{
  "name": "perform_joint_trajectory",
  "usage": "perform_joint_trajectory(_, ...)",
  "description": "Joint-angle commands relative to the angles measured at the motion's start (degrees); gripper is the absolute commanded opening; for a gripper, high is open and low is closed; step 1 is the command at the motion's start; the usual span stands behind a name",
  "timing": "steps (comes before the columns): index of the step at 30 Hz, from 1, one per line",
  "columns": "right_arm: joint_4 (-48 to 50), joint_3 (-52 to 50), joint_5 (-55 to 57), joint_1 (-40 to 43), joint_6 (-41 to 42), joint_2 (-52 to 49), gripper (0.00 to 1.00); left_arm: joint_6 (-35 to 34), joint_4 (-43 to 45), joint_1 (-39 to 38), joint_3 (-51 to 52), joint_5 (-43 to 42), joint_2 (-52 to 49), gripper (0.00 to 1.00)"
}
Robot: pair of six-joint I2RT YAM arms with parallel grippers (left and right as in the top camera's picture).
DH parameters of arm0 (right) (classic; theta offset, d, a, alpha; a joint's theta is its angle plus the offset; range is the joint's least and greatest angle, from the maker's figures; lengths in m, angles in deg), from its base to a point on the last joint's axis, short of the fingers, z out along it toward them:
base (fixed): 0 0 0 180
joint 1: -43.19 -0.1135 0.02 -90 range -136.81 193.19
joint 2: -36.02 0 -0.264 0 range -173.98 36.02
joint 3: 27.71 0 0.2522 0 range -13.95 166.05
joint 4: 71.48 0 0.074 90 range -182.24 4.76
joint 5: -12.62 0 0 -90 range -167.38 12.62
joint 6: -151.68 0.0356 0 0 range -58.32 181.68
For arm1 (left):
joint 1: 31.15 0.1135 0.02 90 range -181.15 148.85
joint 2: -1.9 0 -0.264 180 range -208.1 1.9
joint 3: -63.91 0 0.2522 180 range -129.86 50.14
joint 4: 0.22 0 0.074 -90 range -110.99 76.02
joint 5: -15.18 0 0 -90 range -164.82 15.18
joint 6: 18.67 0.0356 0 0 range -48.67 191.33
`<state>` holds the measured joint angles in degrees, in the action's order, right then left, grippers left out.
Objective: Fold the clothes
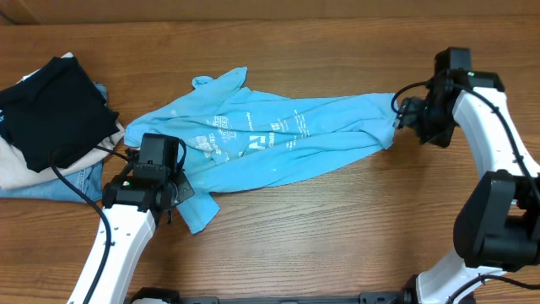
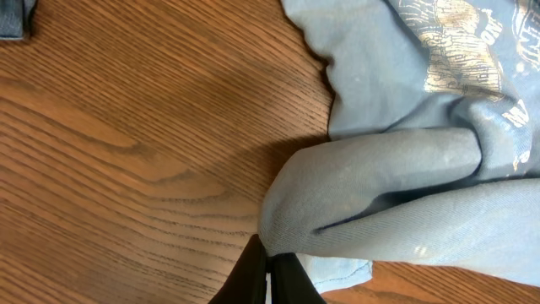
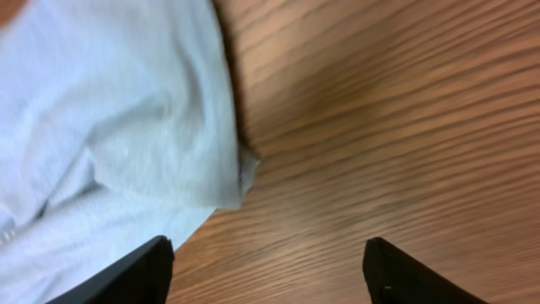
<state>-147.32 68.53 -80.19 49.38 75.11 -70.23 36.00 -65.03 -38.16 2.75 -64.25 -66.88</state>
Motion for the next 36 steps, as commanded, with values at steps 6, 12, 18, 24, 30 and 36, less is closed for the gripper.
perform_joint_trajectory(6, 15.47, -11.85, -4.37, -2.67, -3.5, 0.68, 0.69, 1.07, 0.13, 0.35, -0.13, 1.6, 0.55, 0.04)
perform_joint_trajectory(12, 26.03, -16.92, -5.03, -3.48, -3.45, 0.63, 0.52, 1.05, 0.15, 0.35, -0.13, 1.6, 0.55, 0.04)
perform_joint_trajectory(18, 33.11, -15.96, -5.01, -4.11, -2.91, 0.98, 0.04, 1.07, 0.26, 0.35, -0.13, 1.6, 0.55, 0.04)
perform_joint_trajectory(24, 35.56, -6.43, -5.42, -4.28, -1.31, 1.68, 0.04, 1.03, 0.28, 0.35, -0.13, 1.6, 0.55, 0.04)
perform_joint_trajectory(30, 29.49, -5.18, -4.61, -4.26, -1.46, 1.46, 0.52, 1.05, 0.24, 0.35, -0.13, 1.57, 0.55, 0.04)
perform_joint_trajectory(36, 15.63, -6.75, -0.26, -4.22, -1.42, 1.03, 0.63, 1.05, 0.24, 0.35, -0.13, 1.57, 0.55, 0.04)
